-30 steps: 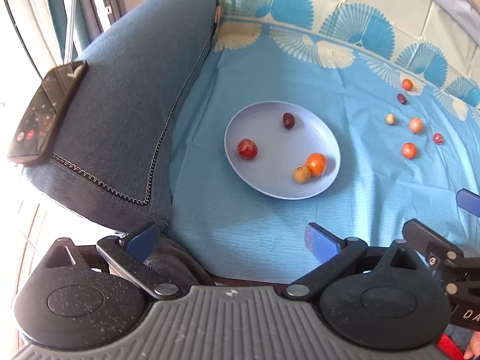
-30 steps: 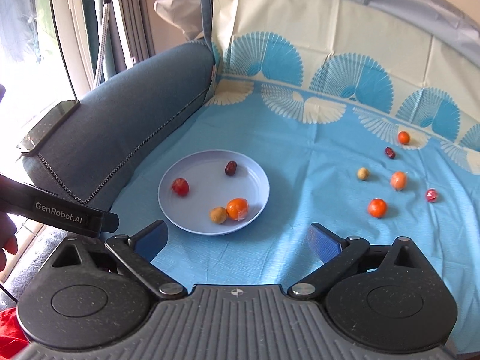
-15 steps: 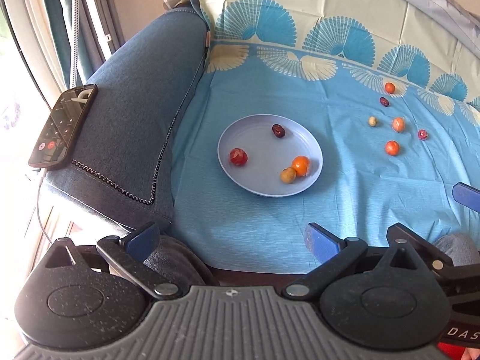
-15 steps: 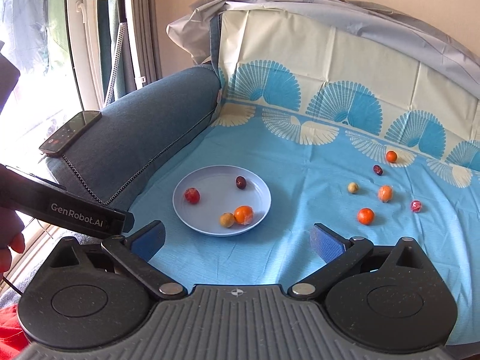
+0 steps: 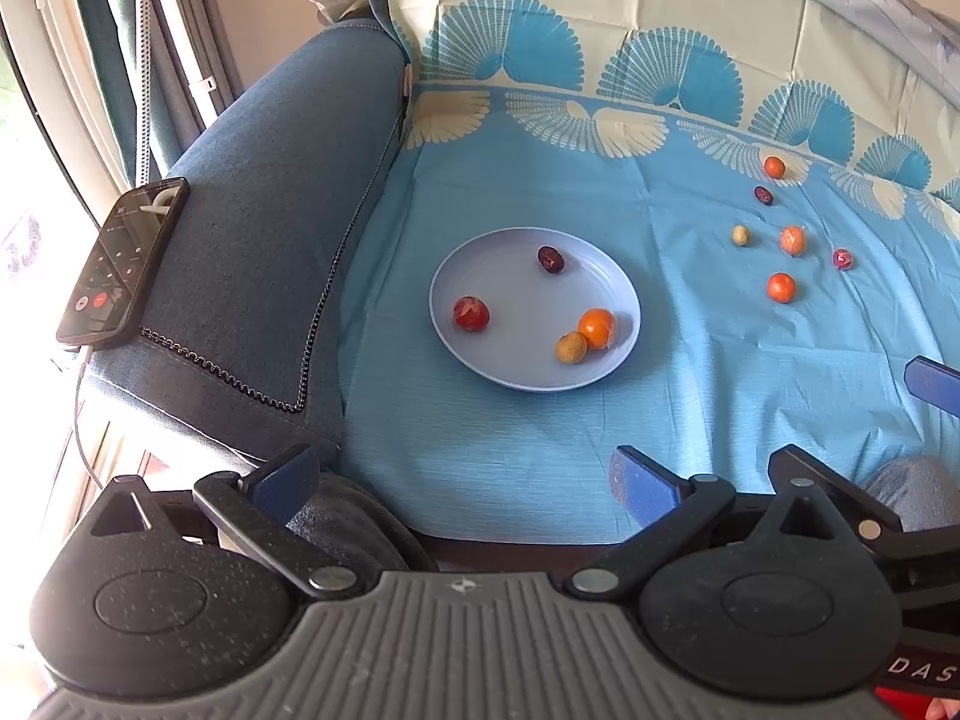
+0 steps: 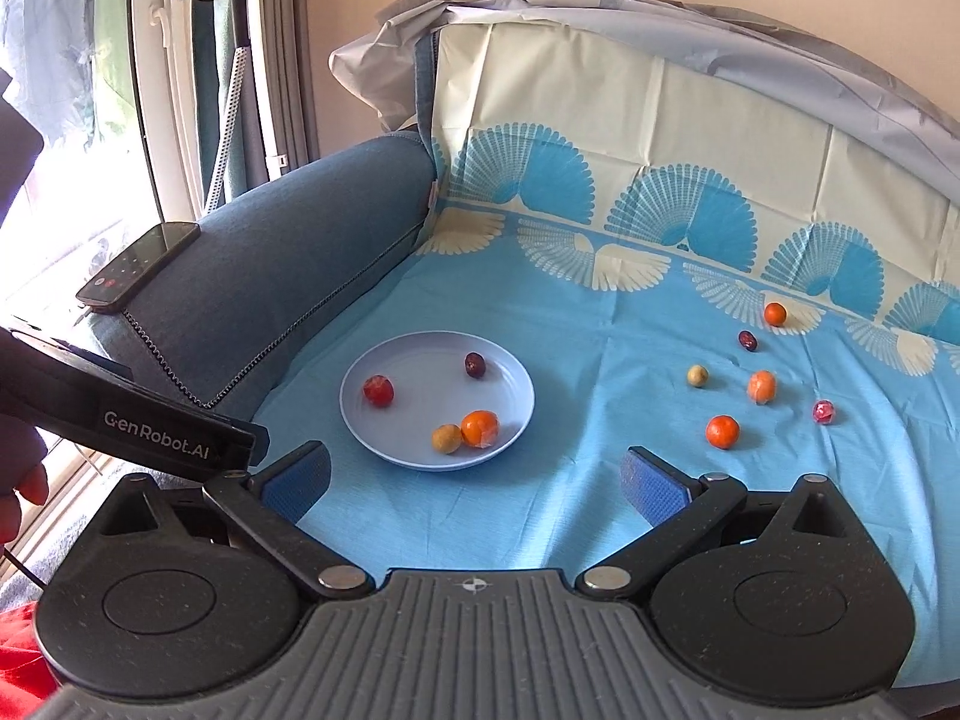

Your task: Organize fruits

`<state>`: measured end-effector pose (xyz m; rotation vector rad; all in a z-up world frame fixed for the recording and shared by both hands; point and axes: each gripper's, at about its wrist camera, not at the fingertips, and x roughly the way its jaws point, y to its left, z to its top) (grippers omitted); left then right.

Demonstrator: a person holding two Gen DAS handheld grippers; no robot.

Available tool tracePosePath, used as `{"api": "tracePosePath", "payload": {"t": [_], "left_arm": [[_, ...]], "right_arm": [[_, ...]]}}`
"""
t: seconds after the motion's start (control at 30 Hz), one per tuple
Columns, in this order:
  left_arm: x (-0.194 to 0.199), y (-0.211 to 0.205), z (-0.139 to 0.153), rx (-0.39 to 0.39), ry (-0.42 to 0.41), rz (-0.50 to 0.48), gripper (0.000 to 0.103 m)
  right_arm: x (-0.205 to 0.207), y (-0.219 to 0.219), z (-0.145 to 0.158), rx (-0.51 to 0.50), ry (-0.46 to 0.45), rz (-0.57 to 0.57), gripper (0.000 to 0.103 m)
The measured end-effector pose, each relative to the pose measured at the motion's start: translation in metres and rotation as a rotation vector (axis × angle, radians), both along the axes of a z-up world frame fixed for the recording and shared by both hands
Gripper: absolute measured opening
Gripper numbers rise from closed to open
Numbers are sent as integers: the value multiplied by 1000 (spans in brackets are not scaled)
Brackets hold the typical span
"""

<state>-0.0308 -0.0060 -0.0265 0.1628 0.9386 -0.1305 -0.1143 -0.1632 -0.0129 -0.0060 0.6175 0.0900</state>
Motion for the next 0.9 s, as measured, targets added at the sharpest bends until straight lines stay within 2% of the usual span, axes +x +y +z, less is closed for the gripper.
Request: {"api": "tracePosePath", "payload": {"t": [0.53, 0.73, 0.9], "left_arm": [[8, -5, -5, 25, 27, -11, 103], [16, -22, -10, 49, 48, -38, 103], [28, -58, -13, 51, 54, -94, 103]], "right_arm": [[10, -6, -5, 16, 20, -12, 102], [12, -31, -11, 47, 3, -96, 102], [17, -74, -24, 82, 13, -227, 102]]}}
